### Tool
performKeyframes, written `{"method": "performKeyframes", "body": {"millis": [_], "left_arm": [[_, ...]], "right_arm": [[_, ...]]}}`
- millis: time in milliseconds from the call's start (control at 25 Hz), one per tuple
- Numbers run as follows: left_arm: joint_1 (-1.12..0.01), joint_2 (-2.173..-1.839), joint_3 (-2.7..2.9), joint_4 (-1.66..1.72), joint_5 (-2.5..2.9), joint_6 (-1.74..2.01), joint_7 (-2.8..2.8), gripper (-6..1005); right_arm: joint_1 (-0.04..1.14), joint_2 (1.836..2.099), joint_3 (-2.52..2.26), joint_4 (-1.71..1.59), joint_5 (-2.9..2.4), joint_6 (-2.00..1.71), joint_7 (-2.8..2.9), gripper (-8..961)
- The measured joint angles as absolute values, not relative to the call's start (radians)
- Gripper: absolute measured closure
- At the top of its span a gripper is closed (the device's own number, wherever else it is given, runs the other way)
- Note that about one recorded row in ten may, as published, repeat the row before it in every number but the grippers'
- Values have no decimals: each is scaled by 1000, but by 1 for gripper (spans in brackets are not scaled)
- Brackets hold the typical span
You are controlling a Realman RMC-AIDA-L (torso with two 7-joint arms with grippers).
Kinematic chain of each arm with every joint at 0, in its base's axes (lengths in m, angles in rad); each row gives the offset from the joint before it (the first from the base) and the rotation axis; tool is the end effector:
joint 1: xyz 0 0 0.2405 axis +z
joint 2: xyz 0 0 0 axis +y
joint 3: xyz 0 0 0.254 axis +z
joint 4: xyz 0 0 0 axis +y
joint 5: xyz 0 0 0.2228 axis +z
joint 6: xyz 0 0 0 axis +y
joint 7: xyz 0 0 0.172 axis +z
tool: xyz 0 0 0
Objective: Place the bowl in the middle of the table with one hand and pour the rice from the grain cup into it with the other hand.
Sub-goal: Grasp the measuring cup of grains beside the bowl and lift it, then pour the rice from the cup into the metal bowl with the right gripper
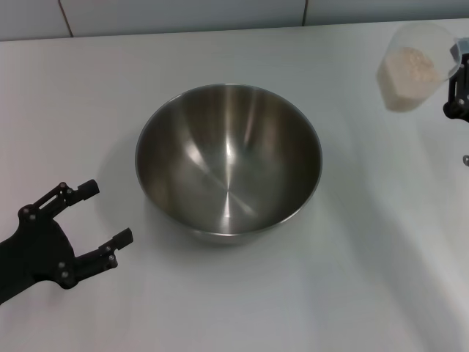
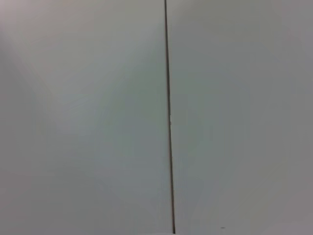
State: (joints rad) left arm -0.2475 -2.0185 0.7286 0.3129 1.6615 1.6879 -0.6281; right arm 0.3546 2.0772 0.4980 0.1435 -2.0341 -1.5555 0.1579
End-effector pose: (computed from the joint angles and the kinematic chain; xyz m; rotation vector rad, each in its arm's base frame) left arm -0.3232 0.2453 -0.0250 -2.4333 -0.2551 -0.8979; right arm 0.3075 0.3132 -0.0045 -1.5556 0.3248 0.9284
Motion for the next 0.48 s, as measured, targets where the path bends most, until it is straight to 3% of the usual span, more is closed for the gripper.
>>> {"method": "performKeyframes", "body": {"millis": [280, 480], "left_arm": [[-244, -2022, 729, 313, 1661, 1689, -625, 129], [-244, -2022, 729, 313, 1661, 1696, -626, 129]], "right_arm": [[393, 2077, 436, 130, -2056, -1556, 238, 902], [506, 2075, 321, 25, -2177, -1564, 425, 902]]}}
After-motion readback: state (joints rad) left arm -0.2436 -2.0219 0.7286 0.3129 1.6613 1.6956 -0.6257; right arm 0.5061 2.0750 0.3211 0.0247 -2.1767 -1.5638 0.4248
